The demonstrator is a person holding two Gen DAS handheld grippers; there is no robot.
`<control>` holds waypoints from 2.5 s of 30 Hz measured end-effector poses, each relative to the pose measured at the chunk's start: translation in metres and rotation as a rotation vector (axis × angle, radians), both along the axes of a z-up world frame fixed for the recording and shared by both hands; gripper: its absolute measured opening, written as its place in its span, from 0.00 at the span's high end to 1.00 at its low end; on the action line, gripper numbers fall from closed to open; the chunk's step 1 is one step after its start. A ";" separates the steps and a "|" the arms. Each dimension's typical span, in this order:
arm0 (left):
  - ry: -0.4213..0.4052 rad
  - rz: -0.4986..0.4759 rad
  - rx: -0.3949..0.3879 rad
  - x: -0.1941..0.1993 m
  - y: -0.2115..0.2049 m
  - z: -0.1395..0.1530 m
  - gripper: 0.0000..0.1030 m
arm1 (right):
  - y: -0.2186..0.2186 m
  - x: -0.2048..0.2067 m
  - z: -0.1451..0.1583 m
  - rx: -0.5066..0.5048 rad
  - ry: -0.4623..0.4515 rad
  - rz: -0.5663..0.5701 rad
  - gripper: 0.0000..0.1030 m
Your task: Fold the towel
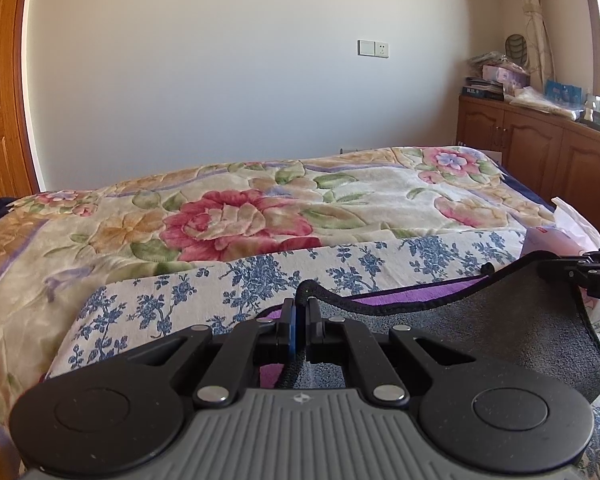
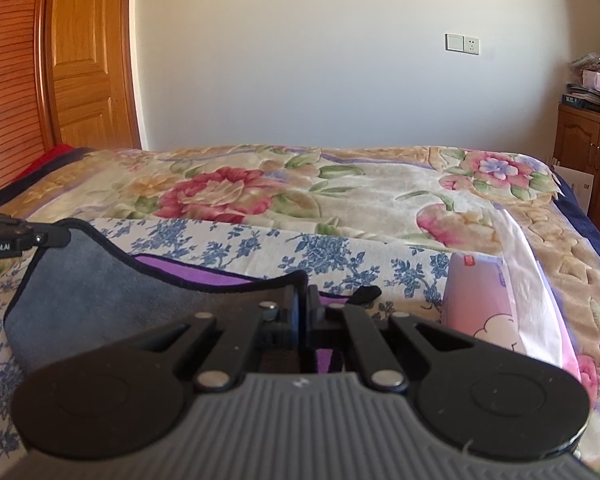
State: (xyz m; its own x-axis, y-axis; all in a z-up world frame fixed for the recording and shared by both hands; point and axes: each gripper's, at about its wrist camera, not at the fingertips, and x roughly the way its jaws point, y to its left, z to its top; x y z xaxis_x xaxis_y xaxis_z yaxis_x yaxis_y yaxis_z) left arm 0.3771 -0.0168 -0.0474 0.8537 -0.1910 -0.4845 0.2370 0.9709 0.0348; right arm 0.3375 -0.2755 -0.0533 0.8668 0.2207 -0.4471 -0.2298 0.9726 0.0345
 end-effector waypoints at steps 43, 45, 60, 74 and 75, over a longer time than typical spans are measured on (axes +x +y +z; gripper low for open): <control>0.039 0.043 0.057 0.063 -0.006 -0.028 0.95 | 0.004 0.057 -0.034 -0.114 0.046 -0.012 0.96; 0.050 0.045 0.063 0.065 -0.006 -0.033 0.95 | 0.005 0.058 -0.037 -0.120 0.061 -0.007 0.96; 0.072 0.075 0.083 0.068 -0.004 -0.044 0.65 | 0.001 0.058 -0.033 -0.088 0.093 -0.022 0.85; 0.011 0.094 0.053 0.026 -0.001 0.010 0.24 | 0.004 0.017 0.016 -0.048 0.066 -0.041 0.60; 0.004 0.091 0.051 0.021 -0.001 0.016 0.23 | 0.005 0.012 0.021 -0.047 0.063 -0.042 0.59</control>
